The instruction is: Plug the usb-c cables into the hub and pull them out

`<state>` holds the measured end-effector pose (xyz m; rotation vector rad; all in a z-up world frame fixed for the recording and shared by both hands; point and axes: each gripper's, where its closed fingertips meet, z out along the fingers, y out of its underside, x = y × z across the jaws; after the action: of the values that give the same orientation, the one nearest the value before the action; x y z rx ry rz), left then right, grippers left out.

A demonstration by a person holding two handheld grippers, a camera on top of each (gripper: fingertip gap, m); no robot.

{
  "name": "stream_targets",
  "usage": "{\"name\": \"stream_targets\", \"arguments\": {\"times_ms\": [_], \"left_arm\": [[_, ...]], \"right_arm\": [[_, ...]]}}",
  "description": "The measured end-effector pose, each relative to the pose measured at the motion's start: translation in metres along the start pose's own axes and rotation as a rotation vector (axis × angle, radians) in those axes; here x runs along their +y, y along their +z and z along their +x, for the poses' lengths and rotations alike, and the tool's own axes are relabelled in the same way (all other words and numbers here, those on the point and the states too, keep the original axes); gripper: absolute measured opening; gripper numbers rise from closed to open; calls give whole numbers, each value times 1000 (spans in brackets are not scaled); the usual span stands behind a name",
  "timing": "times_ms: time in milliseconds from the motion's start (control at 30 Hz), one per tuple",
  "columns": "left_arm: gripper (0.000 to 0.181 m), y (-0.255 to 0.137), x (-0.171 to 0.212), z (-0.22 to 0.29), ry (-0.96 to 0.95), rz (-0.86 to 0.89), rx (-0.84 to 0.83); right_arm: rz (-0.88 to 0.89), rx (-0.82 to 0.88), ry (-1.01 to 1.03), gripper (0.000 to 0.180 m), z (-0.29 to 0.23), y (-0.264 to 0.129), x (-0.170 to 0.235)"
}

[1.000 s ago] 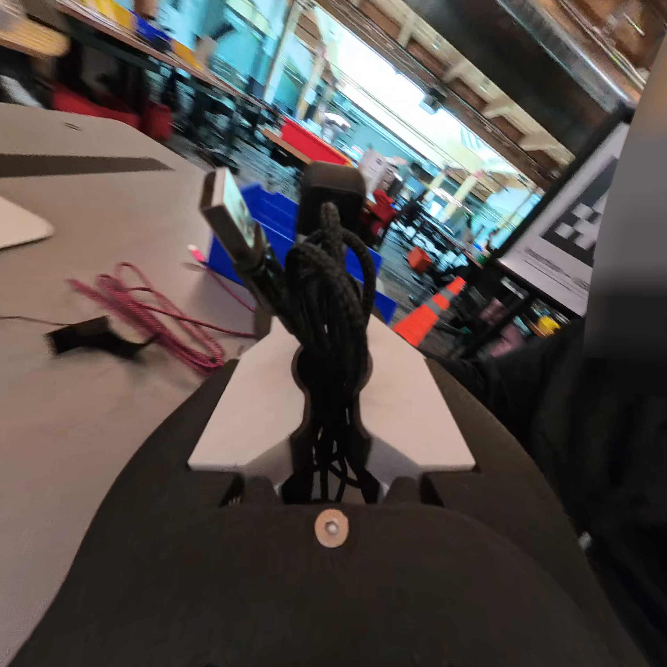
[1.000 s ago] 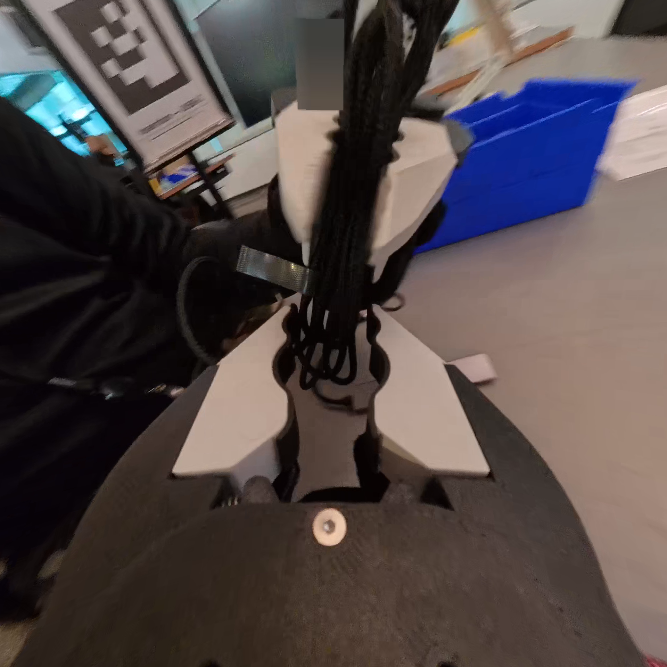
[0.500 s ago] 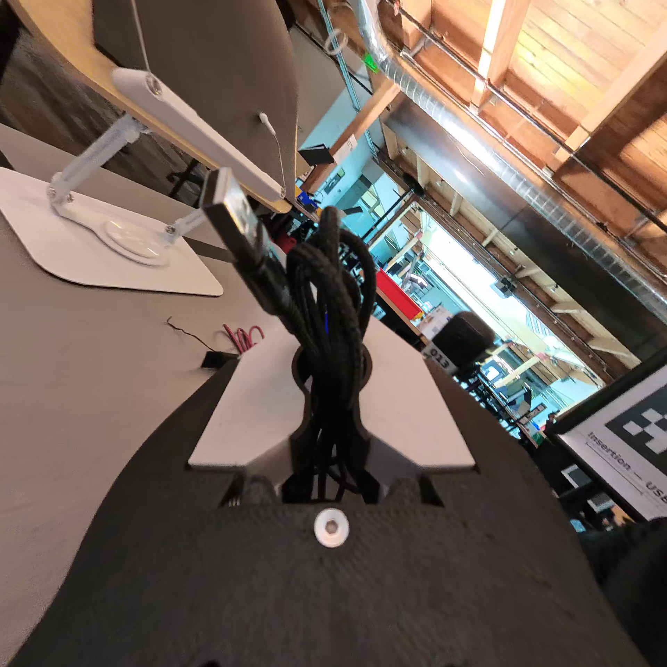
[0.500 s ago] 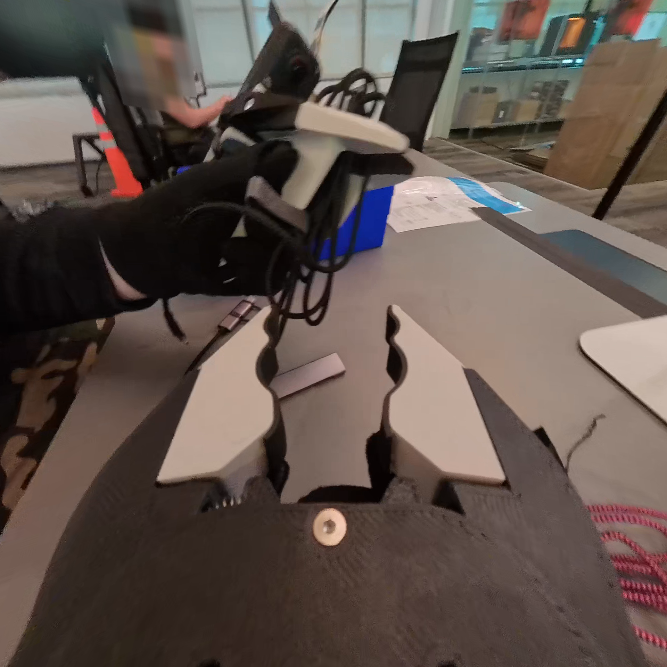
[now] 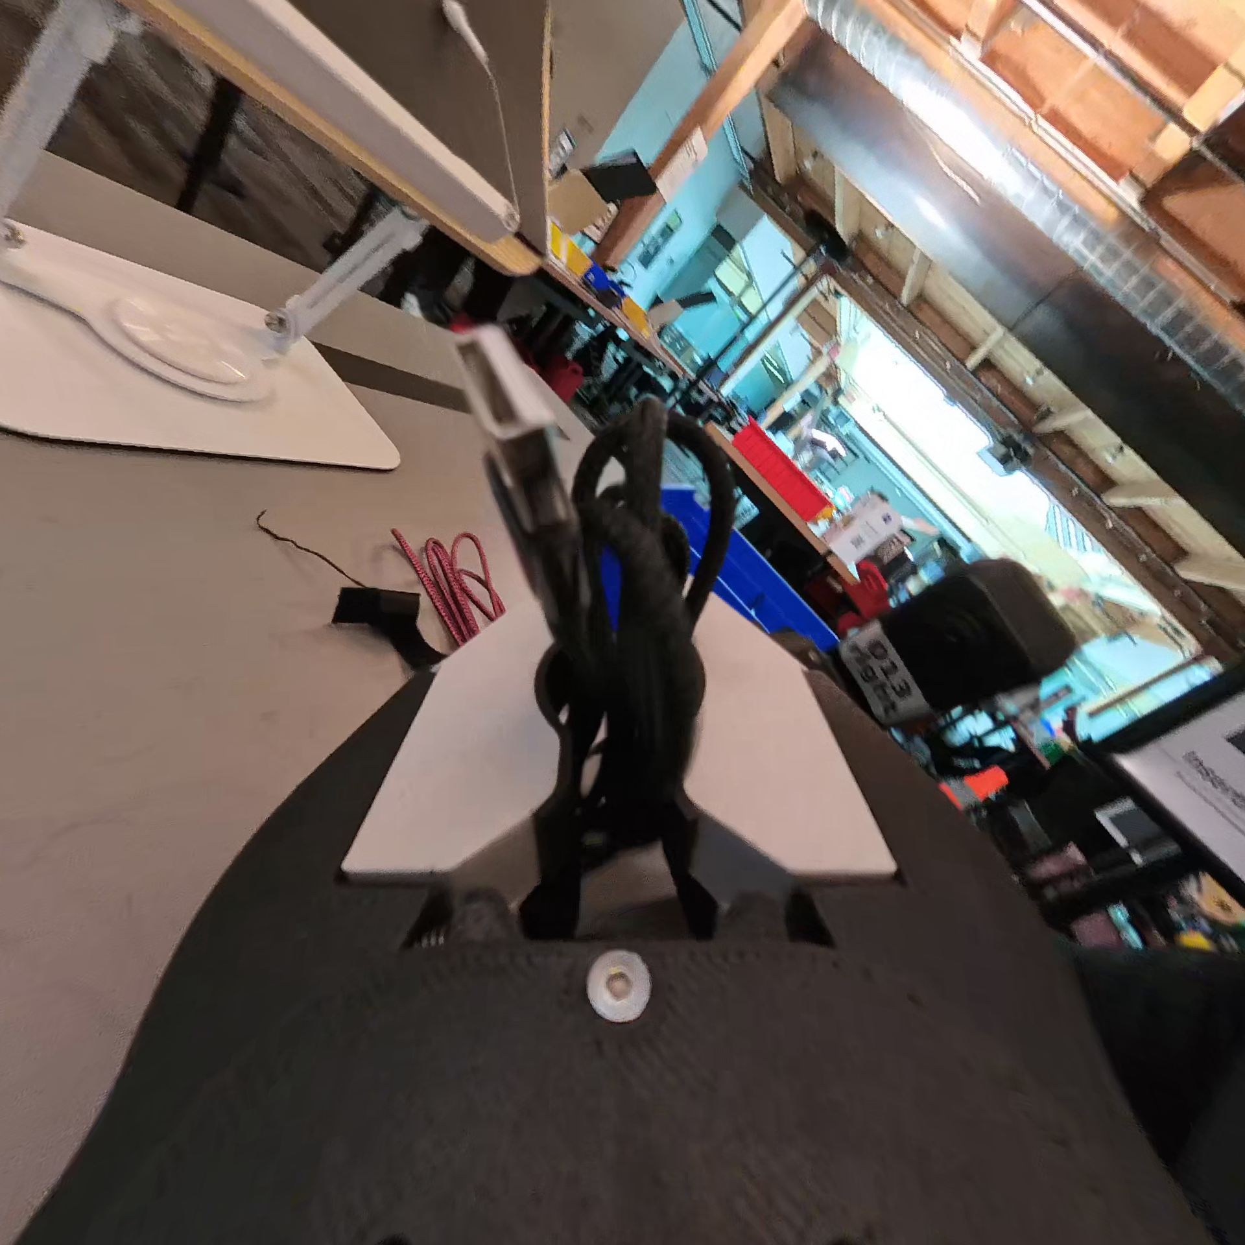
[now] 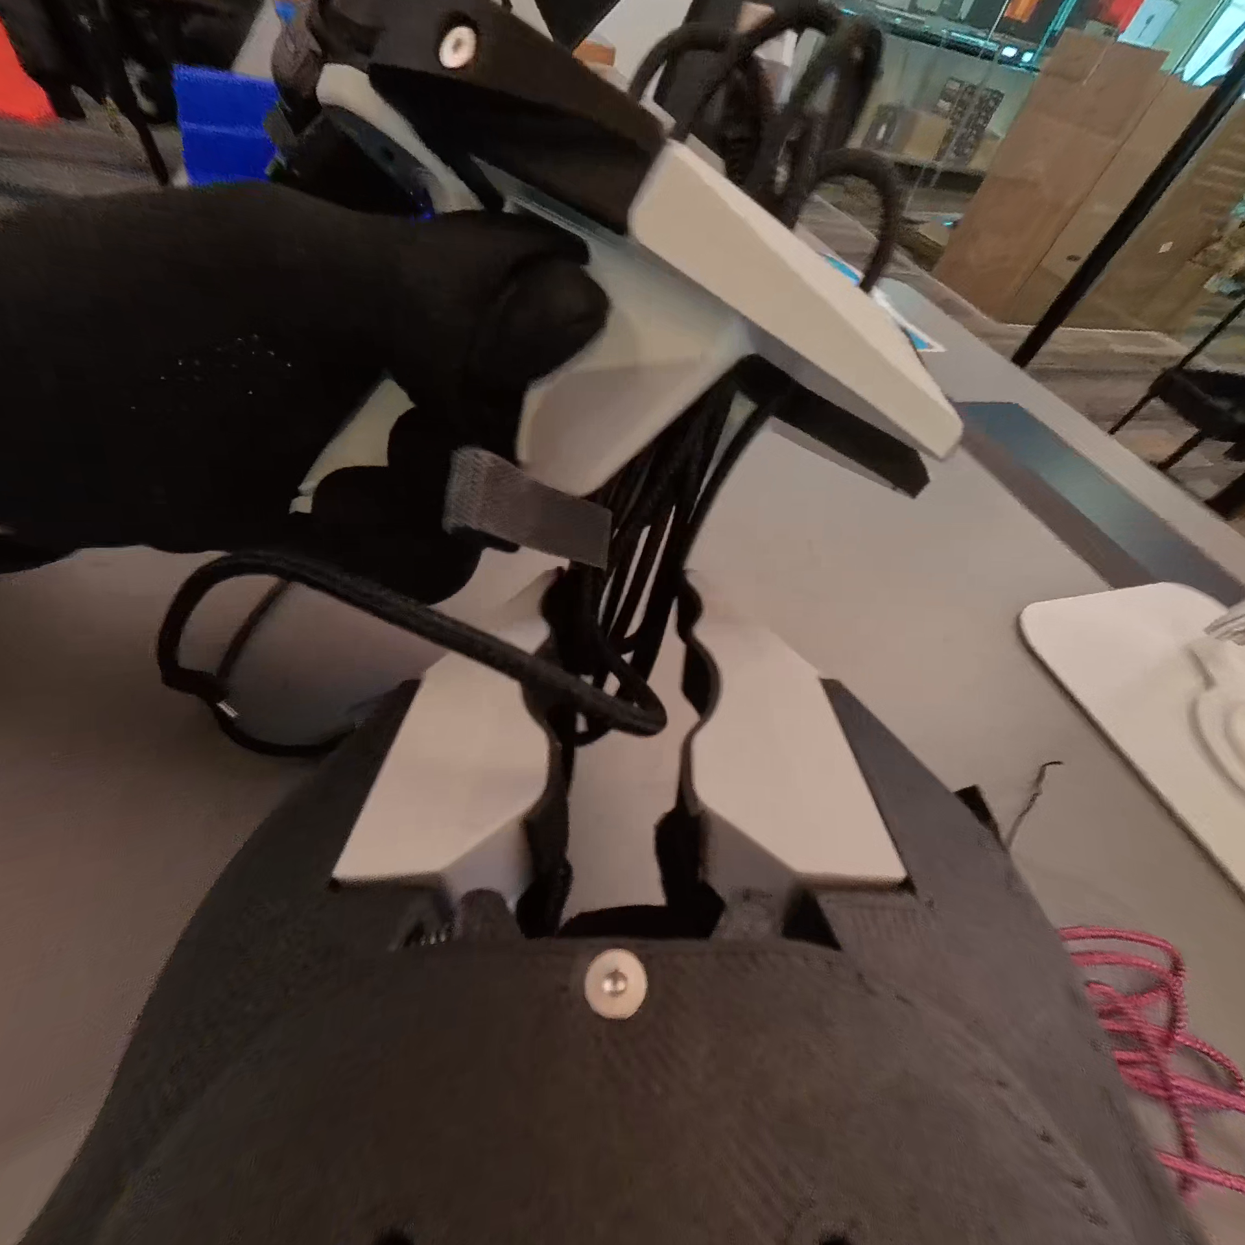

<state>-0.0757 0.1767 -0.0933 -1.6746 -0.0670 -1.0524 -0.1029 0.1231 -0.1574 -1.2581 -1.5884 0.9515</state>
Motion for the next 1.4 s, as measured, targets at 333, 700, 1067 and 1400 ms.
{"name": "stream_targets", "arguments": {"times_ms": [333, 700, 1067, 1400], "left_arm": [[63, -6, 4, 41, 68, -105, 327], [2, 6, 11, 19, 101, -120, 244], [4, 22, -45, -29, 101, 1, 173], [4, 22, -42, -51, 76, -9, 121]], "right_arm": [[258, -431, 443, 8, -14, -28, -26], [211, -415, 514, 15, -8, -17, -13], [265, -253, 607, 32, 41, -42, -6], [-97, -312, 502, 41, -4, -6, 36]]}}
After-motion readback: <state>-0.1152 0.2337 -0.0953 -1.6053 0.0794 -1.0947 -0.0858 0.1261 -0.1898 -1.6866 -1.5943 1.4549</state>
